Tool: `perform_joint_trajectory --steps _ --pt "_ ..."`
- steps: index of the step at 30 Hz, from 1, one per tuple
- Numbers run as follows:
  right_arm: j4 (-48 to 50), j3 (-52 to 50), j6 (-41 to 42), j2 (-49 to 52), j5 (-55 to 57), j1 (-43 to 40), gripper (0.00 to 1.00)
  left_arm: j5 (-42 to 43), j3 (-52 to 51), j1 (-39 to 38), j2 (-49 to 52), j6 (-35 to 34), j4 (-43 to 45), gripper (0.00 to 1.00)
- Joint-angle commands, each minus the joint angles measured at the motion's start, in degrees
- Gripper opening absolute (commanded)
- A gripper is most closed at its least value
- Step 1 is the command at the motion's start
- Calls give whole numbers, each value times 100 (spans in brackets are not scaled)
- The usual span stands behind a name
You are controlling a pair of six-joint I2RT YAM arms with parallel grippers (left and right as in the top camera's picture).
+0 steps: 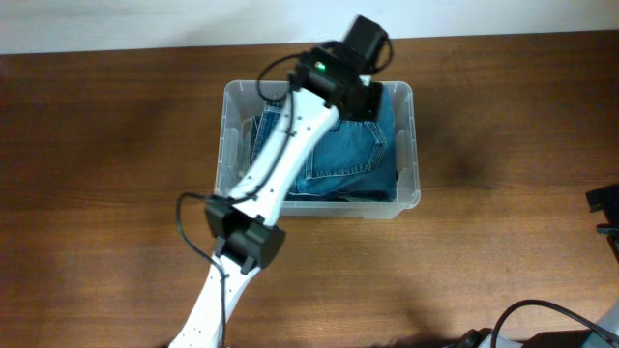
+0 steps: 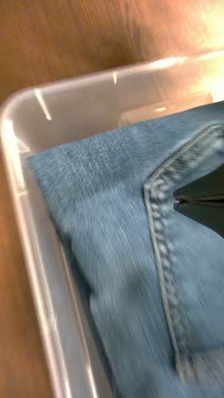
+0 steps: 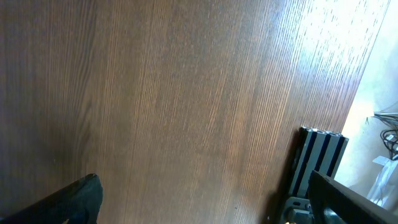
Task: Pack container
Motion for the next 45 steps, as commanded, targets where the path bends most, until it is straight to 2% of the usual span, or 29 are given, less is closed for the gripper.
perform_joint_trajectory --steps 1,6,12,21,30,45 --pt "0 -24 48 -7 28 -15 98 -151 -122 -87 603 46 74 1" --pt "2 -24 48 -7 28 -15 98 -153 -122 -201 1126 28 149 1" --pt "0 -24 48 -7 28 -15 98 -153 28 -197 1021 33 175 1" --pt "2 -24 48 -7 28 -15 98 -140 697 -203 310 28 -820 1" --pt "2 -24 48 -7 28 -15 98 328 684 -356 98 -63 -1799 1" --pt "2 -24 48 -7 28 -15 98 323 -81 -844 439 -361 -1725 1"
